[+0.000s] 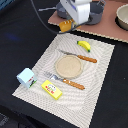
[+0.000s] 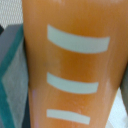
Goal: Interact with the objects in diverse but meaningful ways.
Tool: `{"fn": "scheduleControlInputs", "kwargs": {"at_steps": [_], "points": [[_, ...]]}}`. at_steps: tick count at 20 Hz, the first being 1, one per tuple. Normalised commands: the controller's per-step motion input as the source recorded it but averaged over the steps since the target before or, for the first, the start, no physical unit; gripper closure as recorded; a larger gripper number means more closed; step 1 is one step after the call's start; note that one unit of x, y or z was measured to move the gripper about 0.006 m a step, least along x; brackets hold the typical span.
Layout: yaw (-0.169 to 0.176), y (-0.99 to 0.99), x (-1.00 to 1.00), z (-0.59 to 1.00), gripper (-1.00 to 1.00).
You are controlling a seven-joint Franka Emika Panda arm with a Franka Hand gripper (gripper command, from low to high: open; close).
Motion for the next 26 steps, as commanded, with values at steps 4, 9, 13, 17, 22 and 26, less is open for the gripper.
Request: {"fn": "scheduleControlInputs", "kwargs": {"at_steps": [4, 9, 13, 17, 22, 26], "points": [[0.028, -0.65, -0.35, 0.3, 1.0], [0.023, -0.77, -0.25, 0.16, 1.0], [0.005, -0.83, -0.1, 0.04, 1.0], [-0.014, -0.75, -0.04, 0.0, 1.0], [-0.093, -0.71, 0.0, -0.06, 1.0], [-0.122, -0.67, -0.02, -0.12, 1.0]]}}
